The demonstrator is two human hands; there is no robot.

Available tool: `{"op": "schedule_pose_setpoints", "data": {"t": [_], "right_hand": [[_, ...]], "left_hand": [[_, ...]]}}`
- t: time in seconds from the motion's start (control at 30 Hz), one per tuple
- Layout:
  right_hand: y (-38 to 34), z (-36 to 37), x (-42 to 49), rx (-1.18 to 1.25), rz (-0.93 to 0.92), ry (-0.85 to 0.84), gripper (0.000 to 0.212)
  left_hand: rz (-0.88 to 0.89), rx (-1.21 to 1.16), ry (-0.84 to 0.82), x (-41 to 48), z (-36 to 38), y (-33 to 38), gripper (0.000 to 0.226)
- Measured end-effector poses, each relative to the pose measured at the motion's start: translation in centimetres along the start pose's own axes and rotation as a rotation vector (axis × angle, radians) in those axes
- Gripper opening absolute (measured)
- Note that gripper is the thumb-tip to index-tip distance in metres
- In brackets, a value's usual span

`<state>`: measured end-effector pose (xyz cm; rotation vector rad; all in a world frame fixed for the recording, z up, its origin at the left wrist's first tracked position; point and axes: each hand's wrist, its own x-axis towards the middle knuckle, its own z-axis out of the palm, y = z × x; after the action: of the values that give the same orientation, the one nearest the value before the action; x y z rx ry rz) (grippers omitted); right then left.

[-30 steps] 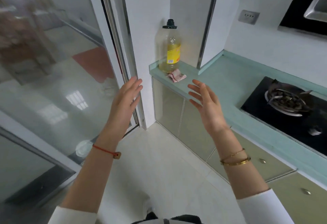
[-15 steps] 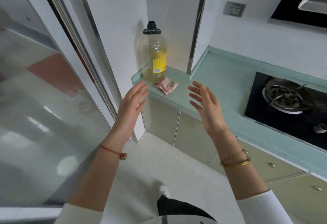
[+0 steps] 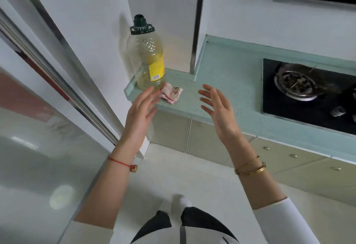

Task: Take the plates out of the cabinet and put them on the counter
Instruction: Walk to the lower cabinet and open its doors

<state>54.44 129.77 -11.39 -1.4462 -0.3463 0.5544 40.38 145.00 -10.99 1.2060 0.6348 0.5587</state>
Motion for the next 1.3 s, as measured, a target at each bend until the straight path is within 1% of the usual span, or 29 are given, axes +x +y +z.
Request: {"op": "schedule_pose_setpoints", "data": {"t": [0.03, 0.2, 0.4, 0.57, 0.77, 0.9, 1.0, 1.07, 1.2, 1.3], "right_hand": [[0.4, 0.2, -0.4, -0.006, 0.007, 0.032, 0.037], [2.5, 1.1, -1.7, 0.006, 0.006, 0.13, 0.036], [6.8, 1.3, -2.8, -0.052, 0.015, 0.205, 0.029], [13.5, 0.5, -2.2, -0.085, 0.031, 0.218, 0.024], [23.7, -1.2, 0.5, -0.126, -0.006, 0.218, 0.024], [30.8, -2.1, 3.7, -0.157, -0.074, 0.199, 0.025], [35.3, -2.5, 6.6, -0.2, -0.188, 0.191, 0.024], [37.7, -2.7, 8.7, -0.233, -0.265, 0.18, 0.023], [40.6, -2.9, 13.1, -0.284, -0.4, 0.165, 0.024], [41.4, -2.9, 15.7, -0.318, -0.496, 0.16, 0.03]], "left_hand": [[-0.025, 0.007, -0.033, 0.3, -0.4, -0.1, 0.035], [-0.043, 0.045, -0.152, 1.2, -2.2, -1.0, 0.028], [-0.044, 0.146, -0.129, 0.9, -4.0, -4.4, 0.033], [-0.025, 0.256, -0.137, 2.1, -4.9, -10.2, 0.034], [0.017, 0.285, -0.15, 5.1, -5.1, -20.7, 0.032], [0.055, 0.269, -0.148, 8.7, -4.7, -28.6, 0.031], [0.092, 0.224, -0.137, 12.3, -4.2, -33.6, 0.031], [0.147, 0.204, -0.138, 14.6, -3.7, -36.3, 0.032], [0.265, 0.165, -0.154, 18.8, -2.6, -38.9, 0.035], [0.279, 0.098, -0.192, 20.7, -1.8, -39.6, 0.043]]}}
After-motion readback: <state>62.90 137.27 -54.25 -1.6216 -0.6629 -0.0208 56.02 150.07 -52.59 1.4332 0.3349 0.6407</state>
